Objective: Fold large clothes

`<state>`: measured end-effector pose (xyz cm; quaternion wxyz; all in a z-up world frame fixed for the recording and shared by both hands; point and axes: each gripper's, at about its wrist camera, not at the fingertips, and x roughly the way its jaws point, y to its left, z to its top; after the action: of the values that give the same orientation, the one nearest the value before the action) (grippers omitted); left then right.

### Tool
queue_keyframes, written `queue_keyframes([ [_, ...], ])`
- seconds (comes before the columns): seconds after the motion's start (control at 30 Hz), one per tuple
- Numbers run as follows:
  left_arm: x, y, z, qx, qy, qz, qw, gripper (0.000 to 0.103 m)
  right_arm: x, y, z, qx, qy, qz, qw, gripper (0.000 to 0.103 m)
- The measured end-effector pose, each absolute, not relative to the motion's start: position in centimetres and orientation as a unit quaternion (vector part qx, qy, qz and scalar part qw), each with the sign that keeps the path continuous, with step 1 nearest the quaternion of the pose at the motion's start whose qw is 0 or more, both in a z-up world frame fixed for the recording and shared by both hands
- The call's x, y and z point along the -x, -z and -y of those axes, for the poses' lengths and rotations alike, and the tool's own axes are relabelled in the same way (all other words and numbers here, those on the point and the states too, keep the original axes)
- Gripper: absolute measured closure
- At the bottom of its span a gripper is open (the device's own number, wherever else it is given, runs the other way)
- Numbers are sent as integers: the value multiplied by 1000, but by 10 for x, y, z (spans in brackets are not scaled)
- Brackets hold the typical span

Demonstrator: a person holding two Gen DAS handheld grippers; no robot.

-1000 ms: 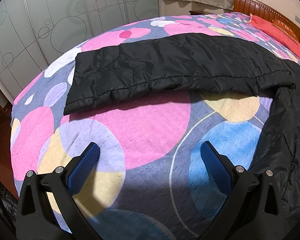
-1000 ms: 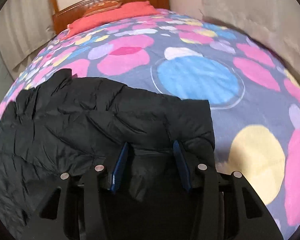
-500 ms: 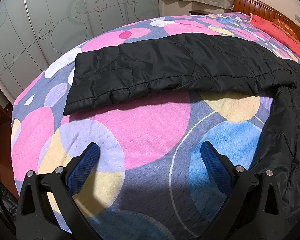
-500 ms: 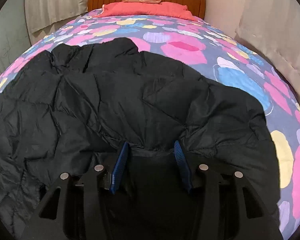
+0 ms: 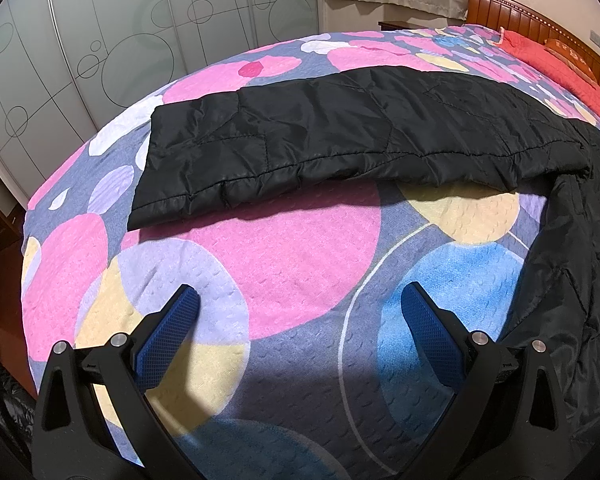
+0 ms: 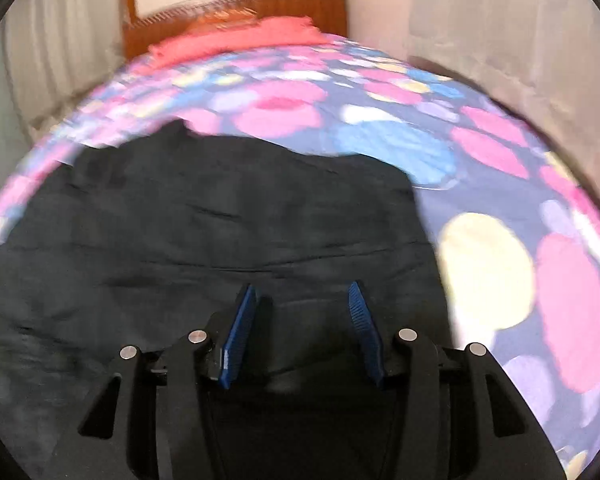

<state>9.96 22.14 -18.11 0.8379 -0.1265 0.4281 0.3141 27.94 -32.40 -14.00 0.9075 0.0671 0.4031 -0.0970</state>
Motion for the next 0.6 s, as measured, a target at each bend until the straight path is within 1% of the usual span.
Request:
queue_keyframes([
  [0.03,-100,181,-221,126,-314,-428,838,2,-277,139,318,-69,87,-402,909,54],
  [0.1,-100,181,-223,127,-314,-428,838,2,-277,141,306,-67,68,-403,910,46],
  [0.13,-100,181,-221,126,-314,-428,838,2,-279,146,301,-63,63,-407,909,45],
  [0.23,-100,181,-221,127,-314,-428,838,2,-288,163,298,-56,73,-415,905,44],
  [0.43,-100,181,-221,127,-314,-428,838,2,-289,171,299,-63,71,-414,906,42],
  [0.53,-100,181,-221,127,-314,-427,838,2,-286,172,299,-69,64,-410,907,38],
  [0.6,-100,181,-221,127,-314,-427,838,2,-284,171,299,-72,55,-406,909,31],
])
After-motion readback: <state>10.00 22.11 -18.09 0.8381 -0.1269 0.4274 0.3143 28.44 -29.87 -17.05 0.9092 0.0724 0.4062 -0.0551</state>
